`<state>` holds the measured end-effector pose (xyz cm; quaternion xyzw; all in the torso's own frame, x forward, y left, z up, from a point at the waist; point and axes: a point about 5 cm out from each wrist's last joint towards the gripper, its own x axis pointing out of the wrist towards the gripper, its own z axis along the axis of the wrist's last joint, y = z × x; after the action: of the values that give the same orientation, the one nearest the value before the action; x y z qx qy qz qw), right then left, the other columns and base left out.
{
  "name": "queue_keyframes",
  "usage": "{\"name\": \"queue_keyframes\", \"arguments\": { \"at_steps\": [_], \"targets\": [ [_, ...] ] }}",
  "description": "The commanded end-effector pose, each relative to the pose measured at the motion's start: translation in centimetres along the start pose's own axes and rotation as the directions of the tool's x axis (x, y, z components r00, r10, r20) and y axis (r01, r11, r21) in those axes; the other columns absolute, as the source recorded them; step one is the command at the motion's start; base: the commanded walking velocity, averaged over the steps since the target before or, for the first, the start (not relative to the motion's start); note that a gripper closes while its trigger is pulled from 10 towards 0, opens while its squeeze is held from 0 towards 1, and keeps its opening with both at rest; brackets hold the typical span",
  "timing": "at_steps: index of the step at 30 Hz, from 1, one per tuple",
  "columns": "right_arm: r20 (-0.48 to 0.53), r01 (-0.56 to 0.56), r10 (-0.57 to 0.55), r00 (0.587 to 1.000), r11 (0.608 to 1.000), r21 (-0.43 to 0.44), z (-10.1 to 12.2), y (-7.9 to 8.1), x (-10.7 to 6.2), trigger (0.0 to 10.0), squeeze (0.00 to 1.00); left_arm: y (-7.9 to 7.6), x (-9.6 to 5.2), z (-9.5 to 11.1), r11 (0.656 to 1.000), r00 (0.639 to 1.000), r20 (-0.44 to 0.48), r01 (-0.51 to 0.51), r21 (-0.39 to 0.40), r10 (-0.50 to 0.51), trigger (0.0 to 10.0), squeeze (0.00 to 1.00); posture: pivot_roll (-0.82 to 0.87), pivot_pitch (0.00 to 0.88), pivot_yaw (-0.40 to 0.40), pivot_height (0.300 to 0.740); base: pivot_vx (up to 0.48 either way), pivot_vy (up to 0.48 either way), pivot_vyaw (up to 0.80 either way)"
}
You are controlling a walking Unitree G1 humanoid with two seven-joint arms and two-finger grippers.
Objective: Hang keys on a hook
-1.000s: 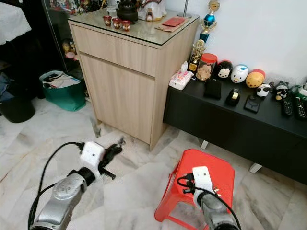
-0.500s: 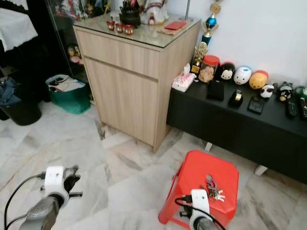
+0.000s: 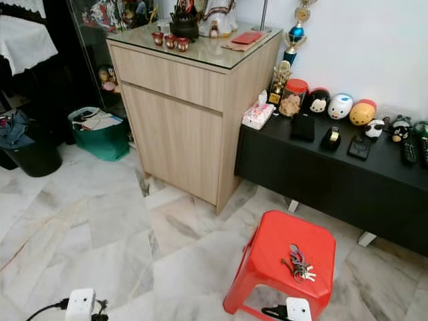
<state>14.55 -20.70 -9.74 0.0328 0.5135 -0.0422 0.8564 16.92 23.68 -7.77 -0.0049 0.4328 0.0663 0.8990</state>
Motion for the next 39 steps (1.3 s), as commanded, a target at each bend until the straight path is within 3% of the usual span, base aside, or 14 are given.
{"name": "queue_keyframes", "arguments": {
  "at_steps": [1, 9, 12, 18, 25, 39],
  "targets": [
    [-0.003, 0.005, -0.005, 1.000, 1.000, -0.011, -0.2, -0.4, -0.1, 10.0, 0.00, -0.3, 0.0, -0.1, 1.000, 1.000, -0.008, 0.006, 0.009, -0.006, 10.0, 0.00, 0.04, 0.000, -0.031, 0.740, 0.000, 0.000, 0.00],
    [0.013, -0.006, 0.006, 1.000, 1.000, 0.006, 0.4, 1.1, 0.2, 10.0, 0.00, 0.1, 0.0, -0.6, 1.000, 0.999, -0.041, 0.019, 0.012, -0.018, 10.0, 0.00, 0.00, 0.000, 0.018, 0.740, -0.061, 0.000, 0.00],
    [0.022, -0.019, 0.018, 1.000, 1.000, 0.005, 0.7, 1.8, 0.3, 10.0, 0.00, 0.9, -0.2, -1.0, 1.000, 0.998, -0.064, -0.005, -0.004, 0.005, 10.0, 0.00, -0.01, 0.000, 0.020, 0.740, -0.254, 0.000, 0.00],
    [-0.001, 0.012, -0.012, 1.000, 1.000, 0.012, 0.2, 1.2, 0.2, 10.0, 0.00, 1.9, -0.6, -1.9, 0.999, 0.995, -0.097, -0.029, -0.026, 0.026, 10.0, 0.00, 0.00, 0.000, 0.008, 0.740, -0.254, 0.000, 0.00],
    [-0.007, 0.042, -0.042, 0.999, 0.999, 0.029, -0.1, -0.6, -0.1, 10.0, 0.00, 2.3, -0.9, -2.6, 0.998, 0.992, -0.120, -0.041, -0.043, 0.035, 10.0, 0.00, 0.01, 0.000, -0.009, 0.740, -0.291, 0.000, 0.00],
    [-0.007, 0.043, -0.043, 0.999, 0.999, 0.029, -0.2, -0.7, -0.1, 10.0, 0.00, 2.3, -0.9, -2.7, 0.998, 0.992, -0.121, -0.040, -0.045, 0.034, 10.0, 0.00, 0.01, 0.000, -0.009, 0.740, -0.296, 0.000, 0.00]
  ]
}}
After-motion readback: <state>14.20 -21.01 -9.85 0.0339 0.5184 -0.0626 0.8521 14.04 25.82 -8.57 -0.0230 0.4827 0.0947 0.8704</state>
